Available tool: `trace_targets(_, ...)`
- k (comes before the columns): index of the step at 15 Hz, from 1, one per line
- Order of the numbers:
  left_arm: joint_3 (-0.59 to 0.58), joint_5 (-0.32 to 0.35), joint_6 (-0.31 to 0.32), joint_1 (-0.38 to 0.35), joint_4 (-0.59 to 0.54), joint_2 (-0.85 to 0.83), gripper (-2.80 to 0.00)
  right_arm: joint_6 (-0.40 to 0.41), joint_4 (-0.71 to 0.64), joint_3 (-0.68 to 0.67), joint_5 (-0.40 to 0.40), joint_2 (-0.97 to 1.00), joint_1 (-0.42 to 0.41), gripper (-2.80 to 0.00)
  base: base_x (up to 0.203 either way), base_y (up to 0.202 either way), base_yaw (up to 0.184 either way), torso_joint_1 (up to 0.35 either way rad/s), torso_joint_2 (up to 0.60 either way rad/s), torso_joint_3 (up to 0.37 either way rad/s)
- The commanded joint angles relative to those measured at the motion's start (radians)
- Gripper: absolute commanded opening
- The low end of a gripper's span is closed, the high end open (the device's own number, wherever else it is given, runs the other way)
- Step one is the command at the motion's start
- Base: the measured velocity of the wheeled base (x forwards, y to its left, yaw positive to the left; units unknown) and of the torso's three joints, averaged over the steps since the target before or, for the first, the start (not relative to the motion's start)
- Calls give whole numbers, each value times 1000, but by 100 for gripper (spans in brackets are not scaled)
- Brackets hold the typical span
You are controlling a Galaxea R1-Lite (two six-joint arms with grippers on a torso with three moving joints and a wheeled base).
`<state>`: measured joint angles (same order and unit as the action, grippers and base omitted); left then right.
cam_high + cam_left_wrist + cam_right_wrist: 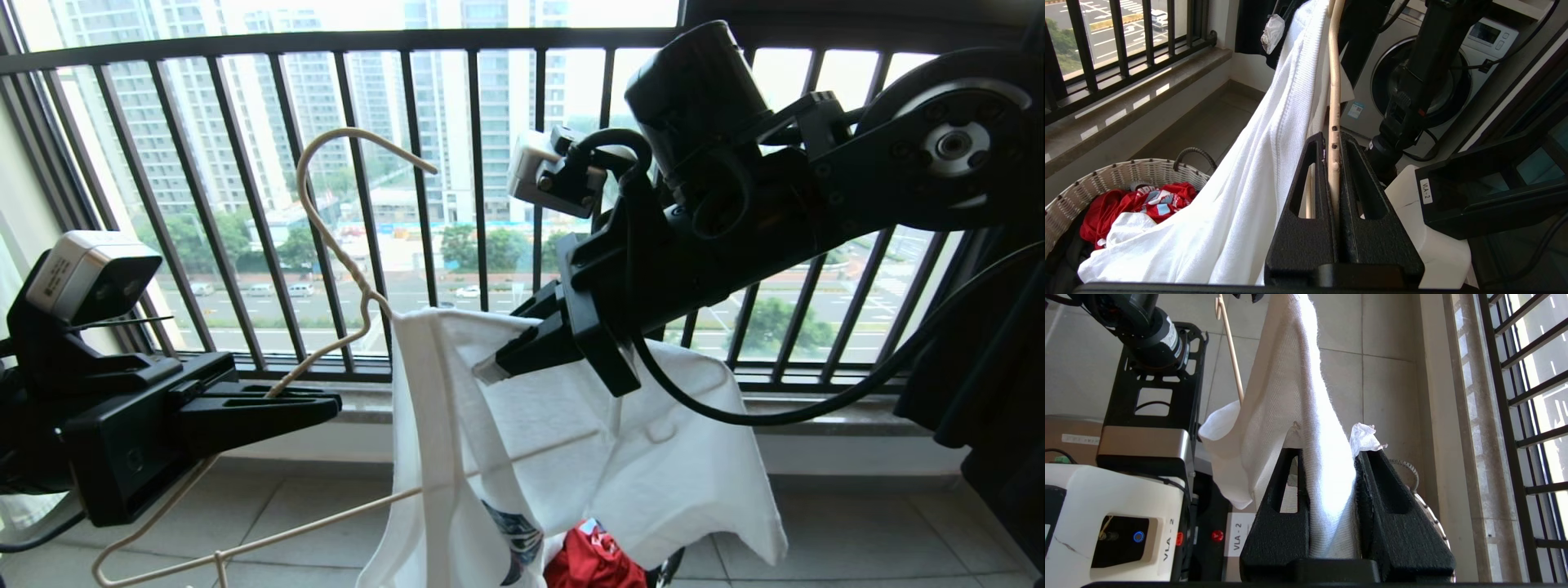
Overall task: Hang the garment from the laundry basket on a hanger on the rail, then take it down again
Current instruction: Hang the clothes on the clothes rack
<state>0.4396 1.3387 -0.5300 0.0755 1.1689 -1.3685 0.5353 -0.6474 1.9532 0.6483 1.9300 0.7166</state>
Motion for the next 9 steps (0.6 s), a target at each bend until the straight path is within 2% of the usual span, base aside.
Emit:
trace_targets(1, -1, 8, -1, 0, 6, -1, -280, 2, -1, -5, 2, -19, 9, -280, 0, 0, 0, 0, 0, 0)
trace_targets(5, -4, 10, 5, 0, 8, -7, -280, 2, -8, -7, 4, -25, 14, -280, 0, 0, 0, 0, 0, 0)
trace_targets(6, -4, 10, 5, 0, 8, -7, 0, 2, -16, -7, 4, -26, 14, -280, 0, 0, 0, 0, 0, 0)
trace_targets(9, 1, 8, 4, -2, 8, -7, 0, 7, -18, -6, 4, -28, 14, -280, 0, 0, 0, 0, 0, 0)
